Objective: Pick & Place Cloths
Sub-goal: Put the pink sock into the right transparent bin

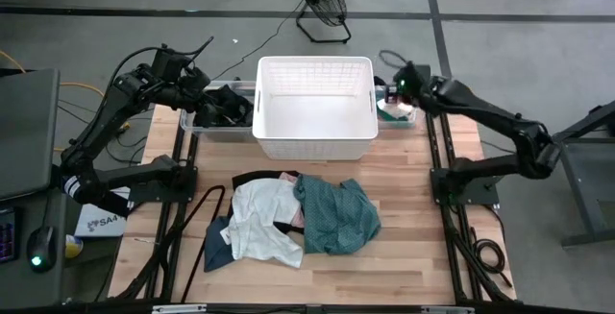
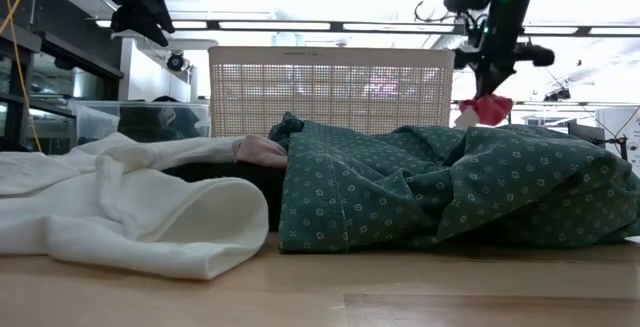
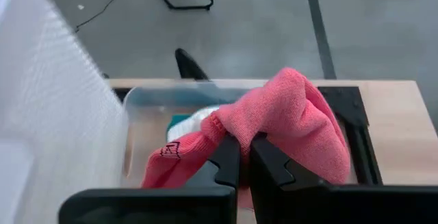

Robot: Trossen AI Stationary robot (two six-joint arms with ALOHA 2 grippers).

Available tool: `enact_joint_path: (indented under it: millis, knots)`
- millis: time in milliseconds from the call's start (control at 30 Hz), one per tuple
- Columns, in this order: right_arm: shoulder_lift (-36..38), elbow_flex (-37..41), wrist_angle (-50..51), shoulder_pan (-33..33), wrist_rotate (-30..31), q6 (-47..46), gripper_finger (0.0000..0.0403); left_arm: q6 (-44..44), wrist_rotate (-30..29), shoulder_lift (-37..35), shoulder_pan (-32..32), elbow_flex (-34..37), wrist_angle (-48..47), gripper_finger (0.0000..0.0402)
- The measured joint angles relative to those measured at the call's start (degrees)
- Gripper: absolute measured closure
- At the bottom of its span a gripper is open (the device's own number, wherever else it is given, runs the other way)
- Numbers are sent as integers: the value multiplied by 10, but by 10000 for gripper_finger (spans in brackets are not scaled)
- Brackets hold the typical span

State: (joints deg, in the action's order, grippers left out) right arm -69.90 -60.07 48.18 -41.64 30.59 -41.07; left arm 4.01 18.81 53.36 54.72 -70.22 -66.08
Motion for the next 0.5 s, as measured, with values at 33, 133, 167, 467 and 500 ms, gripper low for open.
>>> enact_joint_path:
  millis: [33, 133, 167, 467, 500]
  knots:
    - [-7, 0, -14, -15, -18, 15, 397, 0, 0, 0, 0, 0, 0, 206]
    - [-35, 0, -41, -47, -58, 46, 397, -2, 0, 0, 0, 0, 0, 206]
    - [-47, 0, -47, -53, -68, 52, 397, -2, 0, 0, 0, 0, 0, 206]
    - [-158, 0, -86, -83, -125, 65, 398, -3, 0, 0, 0, 0, 0, 206]
    - [-167, 0, -86, -87, -126, 64, 398, -3, 0, 0, 0, 0, 0, 206]
